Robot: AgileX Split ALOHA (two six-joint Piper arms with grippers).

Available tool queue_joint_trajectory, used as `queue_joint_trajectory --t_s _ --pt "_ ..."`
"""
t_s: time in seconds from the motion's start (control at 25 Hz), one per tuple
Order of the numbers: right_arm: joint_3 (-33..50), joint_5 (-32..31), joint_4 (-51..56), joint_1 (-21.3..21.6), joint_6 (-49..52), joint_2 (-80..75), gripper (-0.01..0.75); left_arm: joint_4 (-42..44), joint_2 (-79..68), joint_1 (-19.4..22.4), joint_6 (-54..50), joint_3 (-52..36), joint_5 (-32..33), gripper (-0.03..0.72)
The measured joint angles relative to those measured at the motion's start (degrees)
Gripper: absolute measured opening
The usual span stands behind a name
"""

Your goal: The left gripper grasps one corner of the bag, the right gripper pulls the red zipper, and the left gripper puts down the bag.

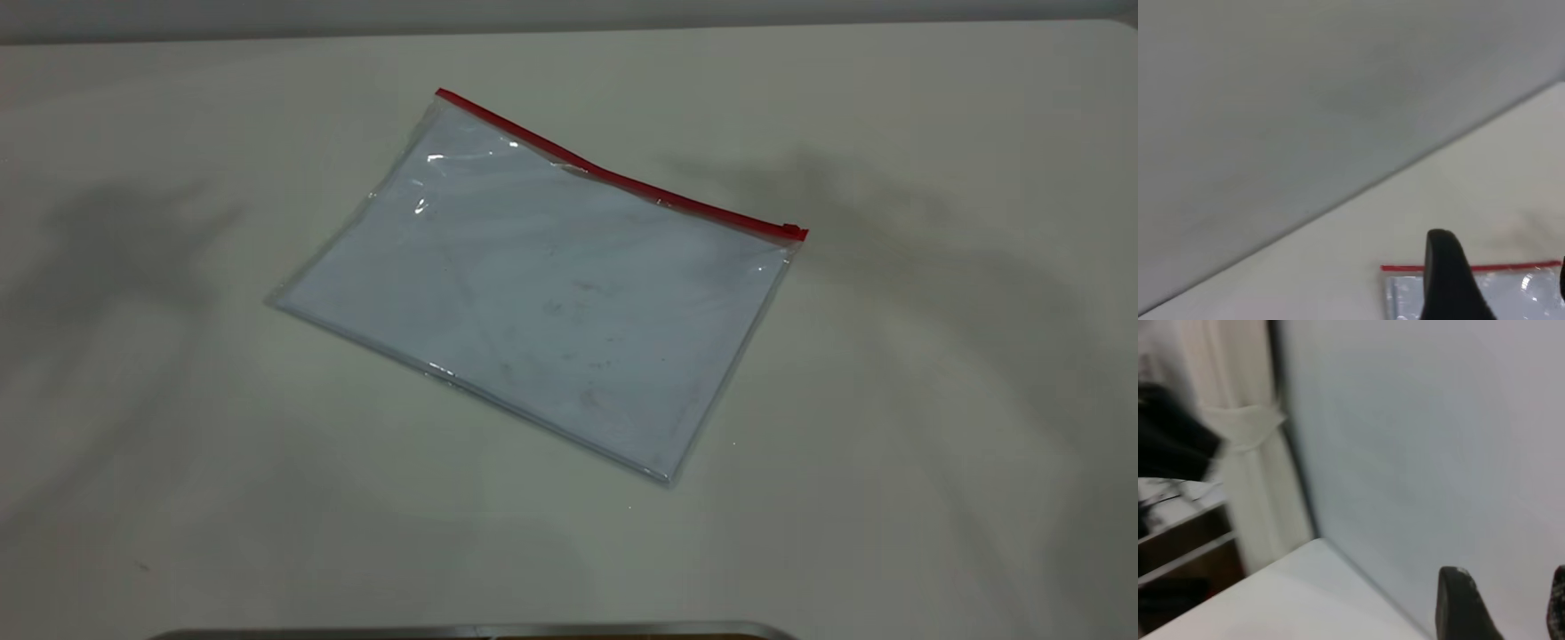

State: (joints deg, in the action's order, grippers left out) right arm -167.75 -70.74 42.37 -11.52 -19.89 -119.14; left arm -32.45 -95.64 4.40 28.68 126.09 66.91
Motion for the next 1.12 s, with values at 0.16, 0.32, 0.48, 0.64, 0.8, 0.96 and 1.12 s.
queue_joint_trajectory --t_s 0.16,0.32,0.48,0.64,0.8,0.96,1.12 --pt "2.04 0.0 -8.23 0.0 2.48 5.46 0.357 5.17 6.01 0.0 -4.14 -0.15 0.0 0.449" --pt "12.03 0.0 -16.25 0.0 4.3 13.27 0.357 9.15 12.87 0.0 -6.0 -6.3 0.0 0.417" --pt "28.63 0.0 -22.99 0.0 4.92 22.68 0.357 11.61 20.95 0.0 -6.41 -20.52 0.0 0.401" --pt "48.4 0.0 -26.66 0.0 5.3 32.67 0.357 12.38 27.69 0.0 -7.05 -36.84 0.04 0.401" --pt "69.74 0.0 -28.69 0.0 6.81 40.34 0.357 12.86 34.71 0.0 -8.17 -53.55 0.04 0.401" --pt "89.84 0.0 -30.2 0.0 8.3 45.27 0.357 14.06 43.37 0.0 -8.6 -68.01 0.04 0.401" --pt "106.06 0.0 -31.33 0.0 8.71 50.18 0.357 16.76 52.45 0.0 -10.81 -79.74 0.04 0.401"
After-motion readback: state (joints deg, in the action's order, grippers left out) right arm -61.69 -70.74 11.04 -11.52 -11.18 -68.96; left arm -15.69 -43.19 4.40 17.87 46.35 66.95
